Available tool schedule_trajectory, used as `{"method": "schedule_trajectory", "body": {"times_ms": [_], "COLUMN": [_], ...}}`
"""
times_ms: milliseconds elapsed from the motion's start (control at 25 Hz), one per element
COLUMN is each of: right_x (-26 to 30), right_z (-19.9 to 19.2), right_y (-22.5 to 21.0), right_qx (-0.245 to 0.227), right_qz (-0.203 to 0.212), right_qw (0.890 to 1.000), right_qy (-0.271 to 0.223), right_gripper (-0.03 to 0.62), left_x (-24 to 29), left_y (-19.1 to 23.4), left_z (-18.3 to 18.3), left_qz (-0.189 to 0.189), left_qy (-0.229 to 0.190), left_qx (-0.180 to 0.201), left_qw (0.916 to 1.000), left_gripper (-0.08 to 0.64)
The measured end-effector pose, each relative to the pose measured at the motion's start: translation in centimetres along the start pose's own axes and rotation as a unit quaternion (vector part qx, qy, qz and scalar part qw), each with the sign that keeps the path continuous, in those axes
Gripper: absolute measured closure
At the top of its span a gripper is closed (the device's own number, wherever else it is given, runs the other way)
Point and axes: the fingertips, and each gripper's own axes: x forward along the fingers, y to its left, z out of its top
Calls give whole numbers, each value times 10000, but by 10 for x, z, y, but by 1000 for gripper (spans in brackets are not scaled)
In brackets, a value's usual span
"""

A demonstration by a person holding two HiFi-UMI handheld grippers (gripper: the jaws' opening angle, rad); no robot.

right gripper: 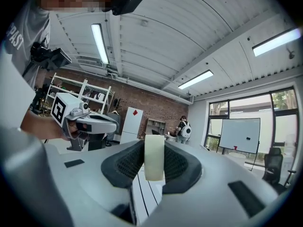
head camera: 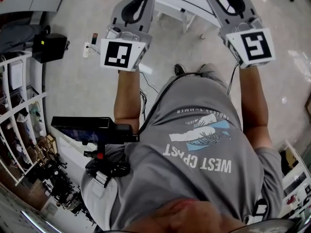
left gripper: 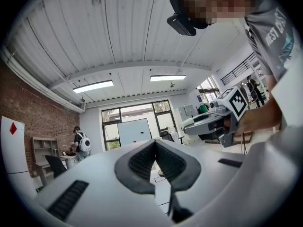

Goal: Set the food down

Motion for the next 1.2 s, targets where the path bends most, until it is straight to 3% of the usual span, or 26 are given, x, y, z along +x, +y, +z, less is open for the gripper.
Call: {"method": "schedule_trajectory", "body": {"times_ms": [240, 640, 880, 1200], "right_x": [21, 58, 81, 78], "right_z": [-11, 9, 10, 12], "right_y": [-32, -90, -99, -116], "right_qx": [57, 94, 54, 201], "right_qz": [165, 601, 917, 862], "right_qw": [9998, 9981, 9957, 9959], "right_qy": [55, -16, -109, -195], "right_gripper": [489, 489, 489, 489], "left_x": [37, 92, 102, 116], "left_y": [11, 36, 52, 51], "left_z": [-7, 10, 10, 11], "left_qz": [108, 517, 746, 834], "left_qy": [78, 241, 310, 519], "left_qx": [20, 26, 65, -36], "left_qw": [9999, 9984, 9967, 9952], "left_gripper": [552, 552, 552, 552]}}
